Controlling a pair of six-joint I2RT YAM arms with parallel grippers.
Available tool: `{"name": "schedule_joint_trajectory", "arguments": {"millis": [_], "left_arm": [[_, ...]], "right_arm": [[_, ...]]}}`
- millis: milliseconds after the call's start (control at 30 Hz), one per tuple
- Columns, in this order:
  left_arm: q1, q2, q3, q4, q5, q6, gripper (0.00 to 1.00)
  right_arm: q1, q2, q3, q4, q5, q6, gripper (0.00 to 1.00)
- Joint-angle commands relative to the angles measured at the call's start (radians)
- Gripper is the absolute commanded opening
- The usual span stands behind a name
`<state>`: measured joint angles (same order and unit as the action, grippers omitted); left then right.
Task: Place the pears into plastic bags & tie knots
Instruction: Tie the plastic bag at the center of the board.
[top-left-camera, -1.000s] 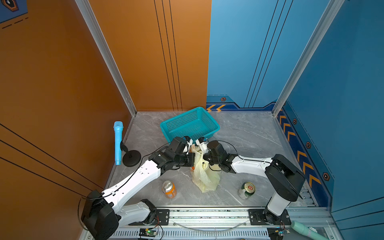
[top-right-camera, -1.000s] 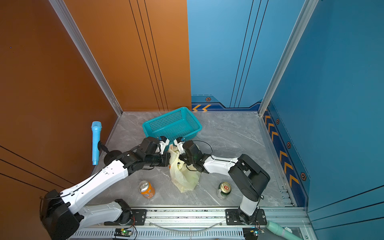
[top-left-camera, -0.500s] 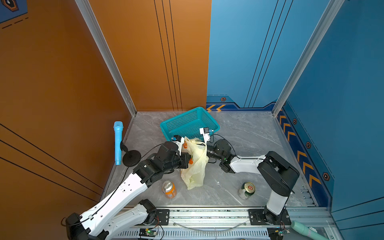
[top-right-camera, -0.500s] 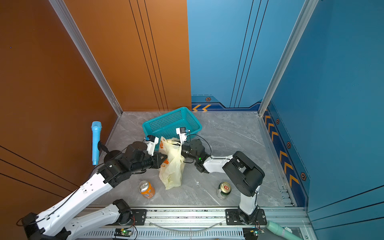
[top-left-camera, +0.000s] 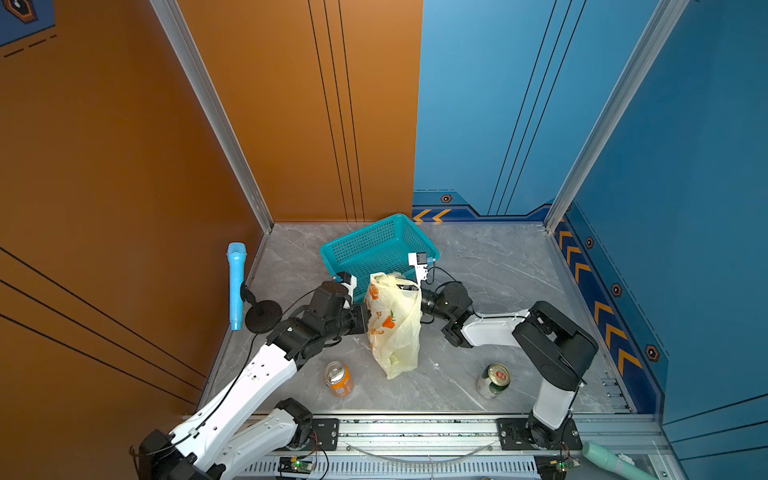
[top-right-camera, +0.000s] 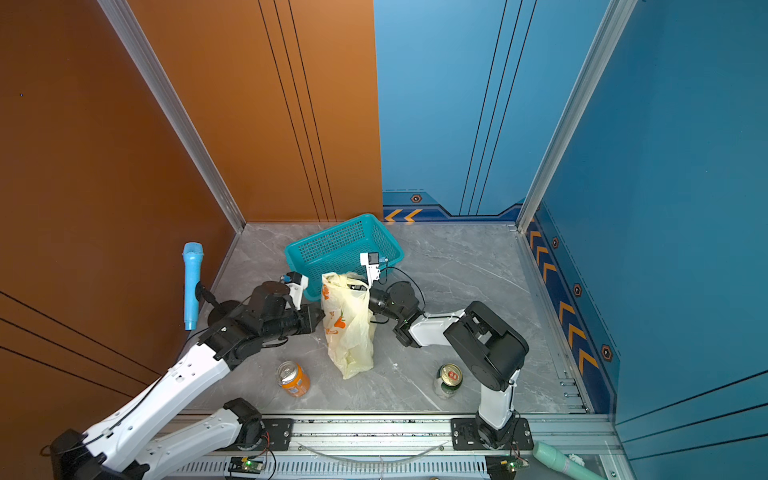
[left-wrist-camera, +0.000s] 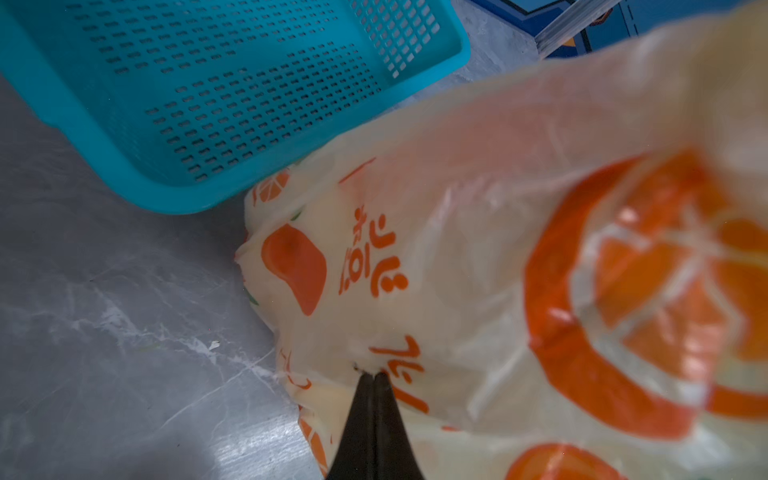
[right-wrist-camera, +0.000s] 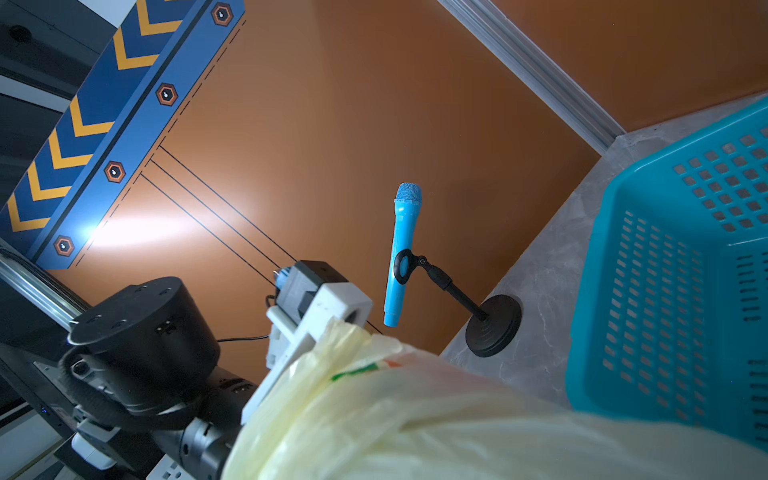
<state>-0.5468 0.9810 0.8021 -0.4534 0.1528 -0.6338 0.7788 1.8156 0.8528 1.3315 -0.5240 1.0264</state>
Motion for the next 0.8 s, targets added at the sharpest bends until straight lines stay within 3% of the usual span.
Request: {"name": "schedule_joint_trajectory", "arguments": {"millis": [0, 200, 433, 667, 767], "left_arm": [[0.001, 0.078, -0.03, 0.18, 0.139, 0.0, 0.05], [-0.01, 0.258, 0.002, 0.204, 0.199, 0.016, 0.02], [0.036, 0.226, 0.032, 0.125, 0.137, 0.055, 0.05], [0.077, 0.007, 0.087, 0.059, 0.123, 0.074, 0.27], [0.087, -0.029, 0.105, 0.088, 0.198, 0.047, 0.47]], "right_arm": [[0.007, -0.058, -0.006, 0.086, -0.03, 0.007, 0.0], [-0.002, -0.09, -0.045, 0.086, -0.02, 0.001, 0.0], [-0.01, -0.111, -0.073, 0.076, -0.034, -0.008, 0.0], [-0.016, -0.177, -0.118, -0.088, -0.057, -0.11, 0.0], [-0.017, -0.197, -0.128, -0.129, -0.076, -0.132, 0.0]]}}
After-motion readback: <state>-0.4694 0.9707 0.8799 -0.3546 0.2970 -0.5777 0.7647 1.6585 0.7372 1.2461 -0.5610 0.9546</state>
